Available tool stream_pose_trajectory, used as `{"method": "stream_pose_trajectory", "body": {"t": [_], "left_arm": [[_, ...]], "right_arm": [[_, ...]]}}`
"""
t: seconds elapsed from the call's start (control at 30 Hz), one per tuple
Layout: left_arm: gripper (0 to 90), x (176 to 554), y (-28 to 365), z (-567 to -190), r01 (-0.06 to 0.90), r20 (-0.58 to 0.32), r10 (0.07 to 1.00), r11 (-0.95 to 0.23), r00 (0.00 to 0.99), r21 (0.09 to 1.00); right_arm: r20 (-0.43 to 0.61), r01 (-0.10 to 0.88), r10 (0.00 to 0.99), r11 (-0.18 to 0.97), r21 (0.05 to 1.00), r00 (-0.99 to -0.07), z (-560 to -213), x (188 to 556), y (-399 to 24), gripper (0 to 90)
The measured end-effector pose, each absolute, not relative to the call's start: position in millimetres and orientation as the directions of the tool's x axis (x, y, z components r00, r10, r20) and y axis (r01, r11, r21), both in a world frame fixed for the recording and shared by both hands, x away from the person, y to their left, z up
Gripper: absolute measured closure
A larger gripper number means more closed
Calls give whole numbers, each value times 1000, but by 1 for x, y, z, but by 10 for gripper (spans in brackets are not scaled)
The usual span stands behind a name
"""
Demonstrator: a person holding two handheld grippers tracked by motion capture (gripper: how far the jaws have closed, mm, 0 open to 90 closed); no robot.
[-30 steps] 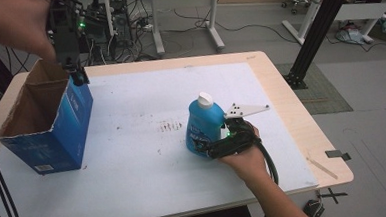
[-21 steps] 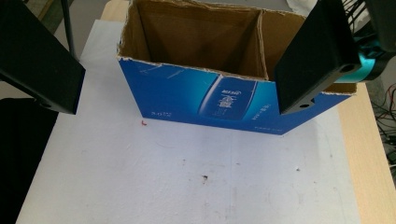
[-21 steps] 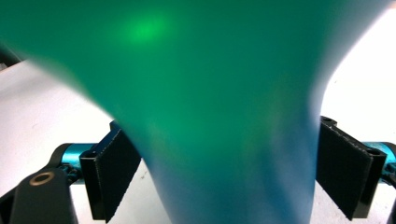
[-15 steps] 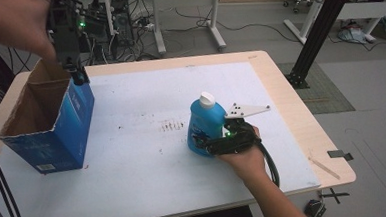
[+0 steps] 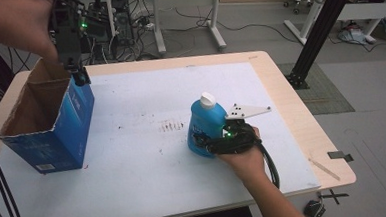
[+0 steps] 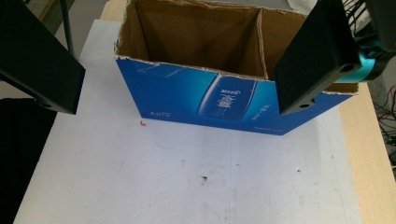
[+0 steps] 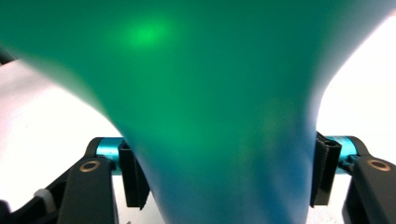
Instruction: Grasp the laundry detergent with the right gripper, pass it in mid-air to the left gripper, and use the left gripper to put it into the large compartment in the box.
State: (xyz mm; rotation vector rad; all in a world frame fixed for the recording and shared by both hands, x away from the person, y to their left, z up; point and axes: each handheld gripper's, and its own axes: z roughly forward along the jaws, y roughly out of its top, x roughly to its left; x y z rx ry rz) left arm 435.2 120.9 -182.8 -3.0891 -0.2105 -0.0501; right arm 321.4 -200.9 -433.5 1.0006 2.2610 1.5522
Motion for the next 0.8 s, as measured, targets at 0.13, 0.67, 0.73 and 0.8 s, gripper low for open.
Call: {"method": "stream_pose_trajectory", "body": {"t": [0.13,0.67,0.73,0.8], "left_arm": [[17,436,122,-183,137,34,135,-990,990,-45],[17,436,122,-184,137,37,135,-990,990,-42],[17,436,122,-184,137,37,135,-990,990,-41],[17,436,122,-184,137,37,135,-990,990,-41]], "right_arm": [[188,404,636,212,890,-748,-434,322,-200,346],[171,386,632,220,896,-756,-434,321,-200,388],[168,384,631,221,897,-757,-434,321,-200,390],[162,378,631,224,898,-759,-434,321,-200,396]]}}
